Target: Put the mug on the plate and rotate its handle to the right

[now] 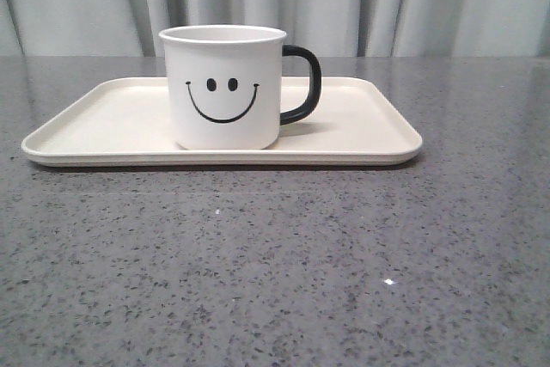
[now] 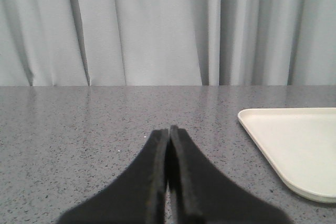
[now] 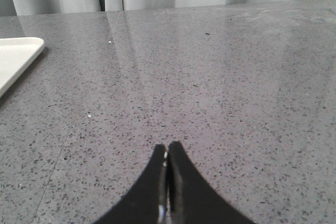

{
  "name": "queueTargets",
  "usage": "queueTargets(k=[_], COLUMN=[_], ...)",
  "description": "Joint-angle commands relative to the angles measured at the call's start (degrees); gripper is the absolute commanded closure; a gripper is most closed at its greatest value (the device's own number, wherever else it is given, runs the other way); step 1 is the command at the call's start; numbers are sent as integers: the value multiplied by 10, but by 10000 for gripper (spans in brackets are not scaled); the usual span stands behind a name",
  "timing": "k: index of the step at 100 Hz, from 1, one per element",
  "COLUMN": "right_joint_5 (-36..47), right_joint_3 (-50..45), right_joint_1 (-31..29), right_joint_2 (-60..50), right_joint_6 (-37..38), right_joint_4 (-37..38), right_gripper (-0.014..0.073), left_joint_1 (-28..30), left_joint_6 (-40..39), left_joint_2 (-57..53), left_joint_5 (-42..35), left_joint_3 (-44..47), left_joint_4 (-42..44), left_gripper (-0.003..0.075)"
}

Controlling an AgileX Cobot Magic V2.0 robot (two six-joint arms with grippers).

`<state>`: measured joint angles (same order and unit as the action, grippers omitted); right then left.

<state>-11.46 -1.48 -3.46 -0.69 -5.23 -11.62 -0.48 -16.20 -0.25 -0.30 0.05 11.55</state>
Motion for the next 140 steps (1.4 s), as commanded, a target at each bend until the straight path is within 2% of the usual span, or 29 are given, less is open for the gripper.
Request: queueTargets(k=[1, 60, 85, 140], right_joint_5=[47, 49, 95, 77], right_joint_3=[-1, -1, -1, -1], right_joint_1=[-2, 23, 23, 23], right_joint_2=[2, 2, 2, 2], right_joint_6=[3, -9, -9, -9], right_joint_4=[6, 11, 11, 11], right_gripper=[705, 705, 705, 705], left_joint_1=[0, 0, 0, 0], left_joint_6=[-2, -2, -2, -2], left_joint_2=[-17, -17, -17, -17], left_joint_5=[-45, -45, -45, -45], left_joint_3=[5, 5, 5, 5], left_joint_4=[-1, -1, -1, -1], left_gripper=[740, 740, 740, 740])
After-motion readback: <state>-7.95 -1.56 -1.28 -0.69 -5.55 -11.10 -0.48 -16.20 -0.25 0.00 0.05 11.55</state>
